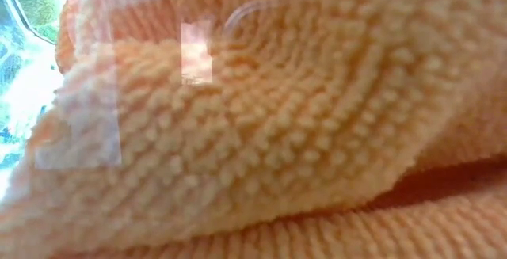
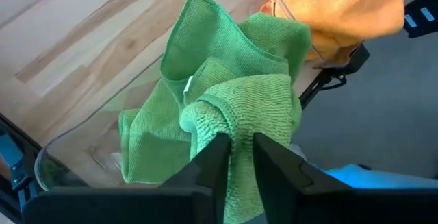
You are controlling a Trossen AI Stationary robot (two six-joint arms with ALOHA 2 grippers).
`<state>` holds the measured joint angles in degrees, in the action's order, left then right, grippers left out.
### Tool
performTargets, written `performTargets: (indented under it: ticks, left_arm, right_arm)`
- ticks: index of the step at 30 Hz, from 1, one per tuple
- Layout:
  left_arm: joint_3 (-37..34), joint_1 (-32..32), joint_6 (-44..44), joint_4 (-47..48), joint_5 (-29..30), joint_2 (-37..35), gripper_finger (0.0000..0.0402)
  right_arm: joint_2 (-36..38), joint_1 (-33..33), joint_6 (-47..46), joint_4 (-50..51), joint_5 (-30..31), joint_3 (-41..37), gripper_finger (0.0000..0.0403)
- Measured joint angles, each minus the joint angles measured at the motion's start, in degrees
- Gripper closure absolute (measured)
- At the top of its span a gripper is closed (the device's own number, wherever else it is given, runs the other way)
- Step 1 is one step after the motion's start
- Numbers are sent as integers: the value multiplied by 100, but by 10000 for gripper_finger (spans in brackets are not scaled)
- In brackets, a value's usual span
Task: Sort microfiber towel by color & place in baskets
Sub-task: Put the green towel into the left transparent bin
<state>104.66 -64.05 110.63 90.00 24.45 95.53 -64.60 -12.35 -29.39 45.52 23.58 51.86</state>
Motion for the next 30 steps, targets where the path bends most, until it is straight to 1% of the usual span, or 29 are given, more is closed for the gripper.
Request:
performTargets:
  ticks: [6,9,11,13,15,16,17,21,22,23,25,28,30]
  left_arm:
    - [-13,5,47,2,-43,0,294]
    - [-17,11,-179,4,14,0,278]
    - [-39,44,-465,-1,343,0,273]
    - [-84,124,-808,-1,803,0,273]
    - [-157,227,-973,0,982,-2,272]
    - [-203,279,-974,2,874,-2,272]
    - [-247,325,-916,-22,581,-2,273]
    - [-486,347,-667,-39,-1179,101,273]
    - [-542,332,-623,-23,-1469,155,273]
    - [-587,310,-580,1,-1612,206,273]
    - [-697,298,-557,-9,-1491,245,273]
    - [-951,386,-541,7,-845,236,273]
    - [-1061,484,-584,0,-309,227,273]
  right_arm:
    - [0,1,2,2,1,0,381]
    - [0,0,2,2,1,0,381]
    - [0,0,2,2,1,0,381]
    - [0,1,2,2,1,0,381]
    - [0,-1,4,2,1,0,381]
    - [0,-1,2,4,-1,0,381]
    - [0,1,2,4,-1,0,381]
    - [0,-1,2,10,-1,0,381]
    - [0,-1,3,10,-1,0,381]
    - [0,-1,3,11,-2,0,381]
    - [0,-1,4,11,-2,0,381]
    - [0,-1,99,9,-1,0,381]
    - [0,-1,225,5,-2,0,381]
